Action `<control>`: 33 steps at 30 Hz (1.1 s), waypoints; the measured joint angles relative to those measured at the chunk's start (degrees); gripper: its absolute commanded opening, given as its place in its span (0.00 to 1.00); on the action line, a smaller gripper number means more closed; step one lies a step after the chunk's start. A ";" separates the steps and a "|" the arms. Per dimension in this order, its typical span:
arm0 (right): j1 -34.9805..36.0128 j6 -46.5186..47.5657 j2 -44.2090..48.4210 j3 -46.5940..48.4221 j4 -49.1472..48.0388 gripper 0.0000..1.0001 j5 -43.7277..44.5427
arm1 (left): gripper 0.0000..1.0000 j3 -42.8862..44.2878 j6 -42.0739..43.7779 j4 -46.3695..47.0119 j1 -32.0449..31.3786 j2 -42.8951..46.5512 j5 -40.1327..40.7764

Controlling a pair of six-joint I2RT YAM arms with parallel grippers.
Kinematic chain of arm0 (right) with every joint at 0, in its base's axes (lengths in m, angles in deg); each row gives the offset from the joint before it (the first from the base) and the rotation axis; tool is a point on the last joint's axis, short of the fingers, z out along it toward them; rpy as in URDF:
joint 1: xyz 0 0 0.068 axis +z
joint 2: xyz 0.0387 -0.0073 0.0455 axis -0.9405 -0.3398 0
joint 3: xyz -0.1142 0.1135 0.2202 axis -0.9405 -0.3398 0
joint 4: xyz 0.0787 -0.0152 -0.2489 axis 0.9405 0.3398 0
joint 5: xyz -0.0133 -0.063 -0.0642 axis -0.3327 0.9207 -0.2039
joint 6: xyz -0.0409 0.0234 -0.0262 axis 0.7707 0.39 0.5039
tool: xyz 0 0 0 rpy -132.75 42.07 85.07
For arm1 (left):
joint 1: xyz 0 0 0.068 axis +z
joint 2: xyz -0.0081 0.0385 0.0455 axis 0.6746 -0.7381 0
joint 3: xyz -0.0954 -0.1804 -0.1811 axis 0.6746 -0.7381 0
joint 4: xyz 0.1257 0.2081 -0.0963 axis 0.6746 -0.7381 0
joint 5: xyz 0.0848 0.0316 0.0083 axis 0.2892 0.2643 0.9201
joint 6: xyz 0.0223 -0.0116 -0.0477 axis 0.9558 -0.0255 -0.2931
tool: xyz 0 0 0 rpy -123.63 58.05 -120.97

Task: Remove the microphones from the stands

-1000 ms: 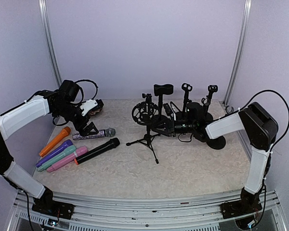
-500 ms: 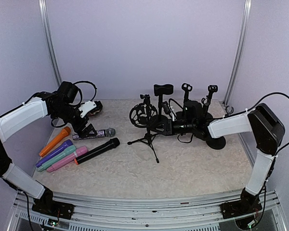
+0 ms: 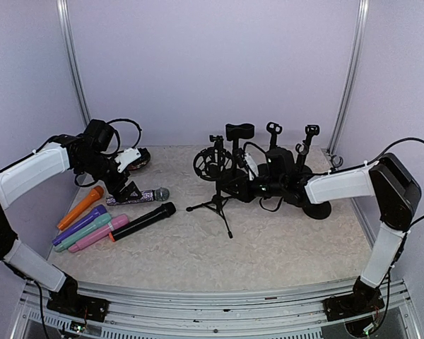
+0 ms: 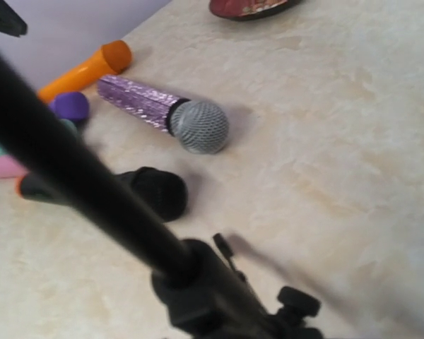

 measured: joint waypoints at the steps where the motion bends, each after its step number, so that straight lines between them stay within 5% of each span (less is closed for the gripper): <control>1: 0.63 1.14 0.11 -0.02 0.02 0.00 1.40 | 0.99 0.00 0.02 0.00 0.02 -0.02 0.00; 5: 3.45 5.81 0.92 -0.57 -0.07 0.00 9.57 | 0.99 0.00 0.11 -0.02 0.33 -0.02 0.00; 10: 5.88 8.98 2.05 -1.73 -0.52 0.14 18.95 | 0.99 0.00 0.24 -0.04 0.90 -0.02 -0.02; 14: 6.99 10.60 3.52 -3.50 -1.03 0.32 25.22 | 0.99 0.00 0.28 -0.17 1.11 -0.02 -0.07; 18: 7.50 12.70 4.44 -5.77 -1.36 0.63 30.64 | 0.99 0.00 0.48 -0.79 1.42 -0.02 -0.20; 21: 7.41 13.35 4.83 -7.04 -0.39 0.77 32.70 | 0.99 0.02 0.79 -1.16 2.05 0.00 -0.20; 26: 4.48 6.78 7.08 -7.58 0.15 0.72 26.21 | 0.99 0.02 1.09 -1.62 2.62 0.11 -0.31; 33: -7.13 -13.94 4.90 -7.34 -7.41 0.61 0.37 | 0.99 0.02 1.27 -2.21 2.73 0.31 -0.70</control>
